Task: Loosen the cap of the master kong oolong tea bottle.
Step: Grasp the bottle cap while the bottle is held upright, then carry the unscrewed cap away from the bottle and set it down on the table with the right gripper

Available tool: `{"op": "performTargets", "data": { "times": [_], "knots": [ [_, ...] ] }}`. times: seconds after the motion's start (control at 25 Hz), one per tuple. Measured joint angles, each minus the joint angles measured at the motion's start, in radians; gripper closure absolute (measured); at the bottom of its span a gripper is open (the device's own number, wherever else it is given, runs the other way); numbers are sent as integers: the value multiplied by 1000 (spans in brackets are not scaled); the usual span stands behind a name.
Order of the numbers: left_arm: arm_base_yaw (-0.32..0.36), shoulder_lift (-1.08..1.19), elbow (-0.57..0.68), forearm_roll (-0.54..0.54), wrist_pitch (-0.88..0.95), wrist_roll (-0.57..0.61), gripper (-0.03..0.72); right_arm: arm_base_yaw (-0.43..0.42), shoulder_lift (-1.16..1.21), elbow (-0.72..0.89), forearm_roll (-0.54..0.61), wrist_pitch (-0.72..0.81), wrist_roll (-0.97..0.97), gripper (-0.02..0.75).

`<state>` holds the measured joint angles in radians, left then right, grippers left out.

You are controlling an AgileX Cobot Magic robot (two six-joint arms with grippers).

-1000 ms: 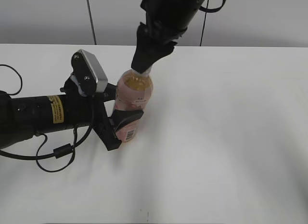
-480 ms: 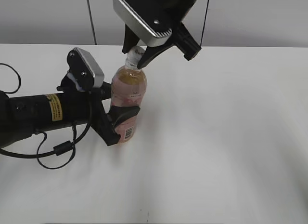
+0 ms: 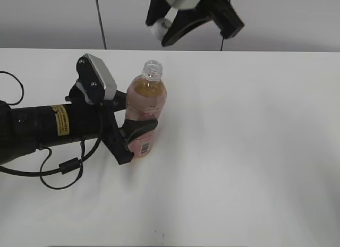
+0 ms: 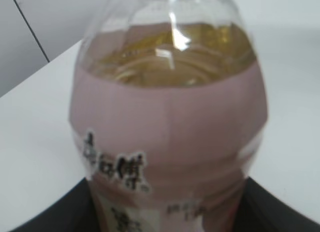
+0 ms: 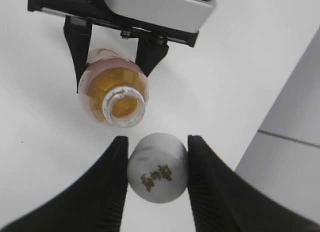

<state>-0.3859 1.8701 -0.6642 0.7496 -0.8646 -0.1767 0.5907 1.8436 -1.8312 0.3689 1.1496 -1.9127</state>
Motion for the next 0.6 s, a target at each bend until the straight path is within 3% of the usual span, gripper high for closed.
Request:
{"op": "performTargets", "data": {
  "times": [0.16,0.28,0.4,0.6],
  "knots": [
    [0,23,1,-28,-119,-6,302,-56,-75,-5,-3,14,267,465],
    [-1,73,1,-50,-250,-48,302,-129,-67,-6,-6,22,595,465],
    [-2,125,1,-60,-264,-69,302,-185,3,-6,-28,33,929,465],
    [-2,143,1,-72,-264,-73,302,-196,175,46,-238,53,1384,465]
  ]
}}
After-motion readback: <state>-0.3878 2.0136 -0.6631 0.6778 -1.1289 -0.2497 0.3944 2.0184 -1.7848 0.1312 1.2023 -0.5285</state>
